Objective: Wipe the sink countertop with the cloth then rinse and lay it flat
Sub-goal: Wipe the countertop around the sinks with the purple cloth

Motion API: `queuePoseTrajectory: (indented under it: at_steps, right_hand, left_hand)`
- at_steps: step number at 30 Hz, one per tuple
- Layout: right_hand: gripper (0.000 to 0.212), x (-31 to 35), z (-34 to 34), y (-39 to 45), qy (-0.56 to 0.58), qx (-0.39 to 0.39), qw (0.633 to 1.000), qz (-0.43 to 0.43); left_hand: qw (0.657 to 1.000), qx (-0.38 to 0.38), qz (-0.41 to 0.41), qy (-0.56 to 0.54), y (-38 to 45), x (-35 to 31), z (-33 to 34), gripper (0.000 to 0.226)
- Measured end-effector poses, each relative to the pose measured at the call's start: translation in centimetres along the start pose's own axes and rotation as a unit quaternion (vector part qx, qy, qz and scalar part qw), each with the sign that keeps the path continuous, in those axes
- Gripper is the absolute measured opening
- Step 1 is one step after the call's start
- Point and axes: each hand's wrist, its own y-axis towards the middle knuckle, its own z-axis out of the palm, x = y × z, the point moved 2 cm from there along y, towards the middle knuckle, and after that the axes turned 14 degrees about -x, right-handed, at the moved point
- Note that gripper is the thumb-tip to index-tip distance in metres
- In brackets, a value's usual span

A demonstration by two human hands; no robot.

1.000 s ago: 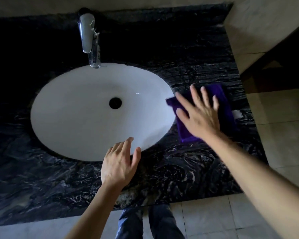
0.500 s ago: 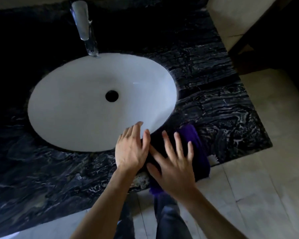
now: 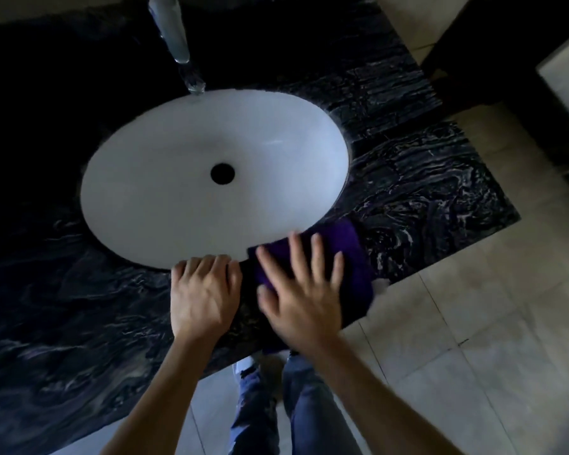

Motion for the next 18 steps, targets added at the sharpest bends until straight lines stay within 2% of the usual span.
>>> queuePoseTrajectory:
  at_steps: [2, 4, 5, 8, 10, 13, 16, 18]
  right_hand:
    - [0.058, 1.2, 0.1, -0.7, 0.027, 0.017, 0.998, -0.062]
    - [0.053, -2.1, 0.0, 1.0, 0.032, 0.019, 0.992, -0.117]
    - [0.052, -4.7, -0.1, 2.4, 0.014, 0.017, 0.994, -0.109]
    - [0.056, -13.5, -0.4, 7.1, -0.069, 0.028, 0.997, 0.023]
    - [0.059, -15.7, -0.6, 8.5, -0.080, 0.033, 0.991, 0.098]
    - [0.060, -10.6, -0.5, 6.2, -0.070, 0.021, 0.992, 0.106]
    - [0.055, -1.3, -0.5, 0.1, 0.005, 0.024, 1.000, -0.015]
    - [0.051, 1.8, -0.5, -1.8, 0.059, 0.037, 0.995, -0.077]
  left_hand:
    - [1.000, -0.007, -0.001, -0.016, -0.2, 0.7, 0.1, 0.033]
    - [0.999, -0.030, -0.002, -0.028, -0.3, 0.9, 0.1, 0.033]
    - [0.999, -0.037, -0.002, -0.032, -0.3, 0.9, 0.1, 0.033]
    - [0.998, -0.045, -0.007, -0.032, -0.3, 0.8, 0.3, 0.032]
    - [0.999, -0.044, -0.011, -0.024, -0.1, 0.5, 0.4, 0.033]
    - [0.999, -0.033, -0.020, -0.017, 0.1, 0.2, 0.5, 0.036]
    - [0.998, -0.036, -0.024, -0.036, 0.0, 0.7, 0.4, 0.038]
    - [0.998, -0.041, -0.021, -0.041, 0.0, 1.0, 0.4, 0.036]
